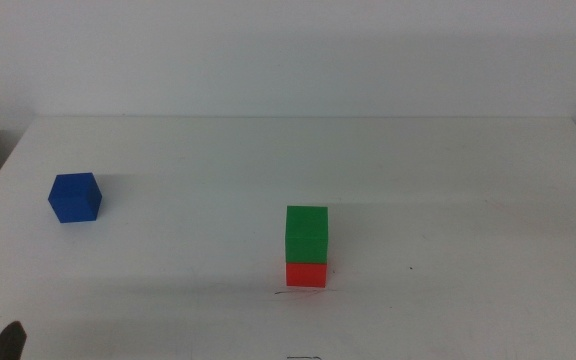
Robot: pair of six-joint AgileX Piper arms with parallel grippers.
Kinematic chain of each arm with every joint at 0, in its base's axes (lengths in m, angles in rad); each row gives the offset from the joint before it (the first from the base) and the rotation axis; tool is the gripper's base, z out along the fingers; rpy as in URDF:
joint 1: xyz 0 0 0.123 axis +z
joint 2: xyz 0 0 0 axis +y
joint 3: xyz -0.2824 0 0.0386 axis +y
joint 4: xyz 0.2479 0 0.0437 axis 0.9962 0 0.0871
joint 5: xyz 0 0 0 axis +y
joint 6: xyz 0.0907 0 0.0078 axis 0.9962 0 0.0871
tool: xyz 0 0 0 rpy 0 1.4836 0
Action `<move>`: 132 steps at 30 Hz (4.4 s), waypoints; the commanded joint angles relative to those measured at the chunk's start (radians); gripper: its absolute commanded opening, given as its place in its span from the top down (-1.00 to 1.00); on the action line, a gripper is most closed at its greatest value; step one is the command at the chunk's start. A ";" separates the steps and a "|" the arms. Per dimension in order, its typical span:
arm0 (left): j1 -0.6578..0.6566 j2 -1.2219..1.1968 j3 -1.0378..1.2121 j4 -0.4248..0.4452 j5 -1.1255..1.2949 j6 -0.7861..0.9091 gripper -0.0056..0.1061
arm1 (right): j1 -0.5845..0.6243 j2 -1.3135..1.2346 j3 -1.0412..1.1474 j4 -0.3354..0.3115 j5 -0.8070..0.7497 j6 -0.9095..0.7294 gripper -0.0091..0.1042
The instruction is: Stack red cubes first, then green, then blue cubes in a specific spot.
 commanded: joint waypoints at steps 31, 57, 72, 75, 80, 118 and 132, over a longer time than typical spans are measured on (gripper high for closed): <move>0.050 1.476 -1.354 -0.036 0.772 0.141 -0.78 | -0.005 0.007 -0.022 -0.006 -0.061 -0.011 -0.72; 0.166 2.129 -1.925 -0.189 0.957 0.285 -0.77 | -0.005 0.007 -0.022 -0.005 -0.061 -0.011 -0.72; 0.184 2.198 -1.926 -0.235 0.915 0.324 -0.52 | -0.005 0.007 -0.022 -0.005 -0.061 -0.011 -0.72; 0.184 2.197 -1.926 -0.230 0.916 0.320 -0.24 | -0.005 0.007 -0.022 -0.005 -0.061 -0.011 -0.72; 0.184 2.197 -1.926 -0.238 0.952 0.320 0.32 | -0.005 0.007 -0.022 -0.005 -0.061 -0.011 -0.72; -0.523 1.778 -1.782 -0.144 1.061 -0.399 0.84 | -0.005 0.007 -0.022 -0.005 -0.061 -0.011 -0.72; -0.632 1.919 -1.915 -0.113 1.060 -0.443 0.84 | -0.005 0.007 -0.022 -0.005 -0.061 -0.011 -0.72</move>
